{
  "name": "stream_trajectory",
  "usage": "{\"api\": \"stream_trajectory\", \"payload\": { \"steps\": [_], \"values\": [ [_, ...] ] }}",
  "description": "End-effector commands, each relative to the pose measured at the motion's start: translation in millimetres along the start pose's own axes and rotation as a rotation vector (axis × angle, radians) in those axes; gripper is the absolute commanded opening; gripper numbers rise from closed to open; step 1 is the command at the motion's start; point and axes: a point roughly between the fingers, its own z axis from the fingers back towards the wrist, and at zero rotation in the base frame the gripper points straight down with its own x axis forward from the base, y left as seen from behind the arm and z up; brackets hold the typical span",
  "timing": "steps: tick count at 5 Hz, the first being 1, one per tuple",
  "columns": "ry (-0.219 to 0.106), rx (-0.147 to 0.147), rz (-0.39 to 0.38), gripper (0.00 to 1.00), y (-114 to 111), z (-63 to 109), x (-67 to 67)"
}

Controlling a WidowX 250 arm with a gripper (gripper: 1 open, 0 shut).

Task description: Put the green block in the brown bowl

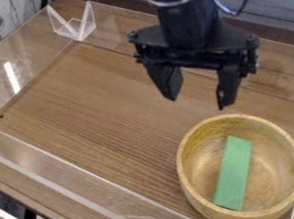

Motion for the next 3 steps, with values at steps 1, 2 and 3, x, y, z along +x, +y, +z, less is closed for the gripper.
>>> {"api": "stream_trajectory", "payload": {
  "steps": [1, 2, 3],
  "values": [
    [-0.01, 0.001, -0.008, 1.0, 1.4, -1.3, 2.1],
    [-0.006, 0.008, -0.015, 1.0, 11.1, -1.3, 8.8],
    [-0.002, 0.014, -0.024, 1.0, 17.4, -1.5, 15.1]
  ]
}}
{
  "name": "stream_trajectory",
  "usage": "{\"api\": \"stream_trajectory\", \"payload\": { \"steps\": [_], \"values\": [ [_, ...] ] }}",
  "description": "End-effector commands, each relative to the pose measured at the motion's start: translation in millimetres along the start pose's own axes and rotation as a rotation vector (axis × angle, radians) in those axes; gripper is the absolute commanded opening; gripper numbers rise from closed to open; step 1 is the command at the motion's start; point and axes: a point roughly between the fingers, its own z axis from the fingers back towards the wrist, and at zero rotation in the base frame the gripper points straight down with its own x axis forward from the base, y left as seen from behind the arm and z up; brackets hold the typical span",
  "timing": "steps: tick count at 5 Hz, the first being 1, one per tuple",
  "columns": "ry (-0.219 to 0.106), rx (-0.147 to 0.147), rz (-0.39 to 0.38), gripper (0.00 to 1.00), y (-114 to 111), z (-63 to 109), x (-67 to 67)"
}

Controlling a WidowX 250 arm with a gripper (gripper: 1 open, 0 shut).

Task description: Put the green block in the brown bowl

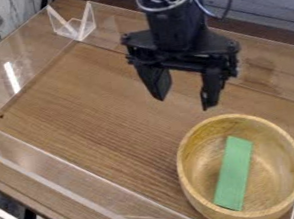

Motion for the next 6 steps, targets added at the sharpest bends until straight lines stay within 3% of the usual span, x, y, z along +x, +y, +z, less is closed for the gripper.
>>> {"api": "stream_trajectory", "payload": {
  "steps": [1, 4, 5, 6],
  "values": [
    [-0.033, -0.003, -0.016, 1.0, 5.3, -0.3, 15.2],
    [0.011, 0.008, -0.036, 1.0, 10.9, -17.5, 18.2],
    [0.027, 0.011, -0.048, 0.0, 11.1, -29.1, 20.1],
    [0.025, 0.013, -0.055, 1.0, 10.9, -35.1, 25.2]
  ]
}}
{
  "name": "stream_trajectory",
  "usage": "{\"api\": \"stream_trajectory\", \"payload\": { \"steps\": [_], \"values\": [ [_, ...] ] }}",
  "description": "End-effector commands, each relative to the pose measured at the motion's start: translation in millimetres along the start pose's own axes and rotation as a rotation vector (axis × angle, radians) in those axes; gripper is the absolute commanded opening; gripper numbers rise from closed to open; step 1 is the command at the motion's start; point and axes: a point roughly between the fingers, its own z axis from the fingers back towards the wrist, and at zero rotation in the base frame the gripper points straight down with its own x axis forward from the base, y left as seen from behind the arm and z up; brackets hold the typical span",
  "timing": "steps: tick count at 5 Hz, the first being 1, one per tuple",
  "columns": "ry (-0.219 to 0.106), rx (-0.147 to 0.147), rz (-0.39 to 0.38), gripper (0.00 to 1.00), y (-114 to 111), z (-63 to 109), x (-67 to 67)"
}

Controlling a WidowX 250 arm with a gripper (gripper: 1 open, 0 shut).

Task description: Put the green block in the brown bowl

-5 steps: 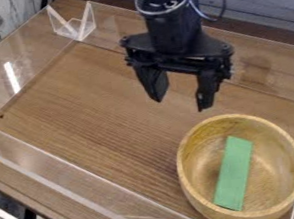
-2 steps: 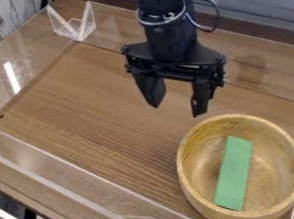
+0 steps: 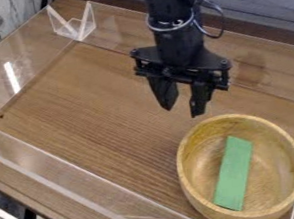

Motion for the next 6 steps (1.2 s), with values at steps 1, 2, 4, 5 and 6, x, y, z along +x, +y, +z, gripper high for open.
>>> {"api": "stream_trajectory", "payload": {
  "steps": [1, 2, 4, 5, 6],
  "values": [
    [-0.047, -0.001, -0.016, 1.0, -2.5, 4.8, 15.0],
    [-0.018, 0.011, -0.02, 1.0, -9.3, -6.9, 11.2],
    [0.012, 0.033, -0.016, 1.0, -15.3, -19.6, 5.9],
    [0.006, 0.03, -0.062, 1.0, -6.1, -10.8, 8.3],
    [0.024, 0.027, -0.116, 1.0, -3.7, -12.3, 8.8]
  ]
}}
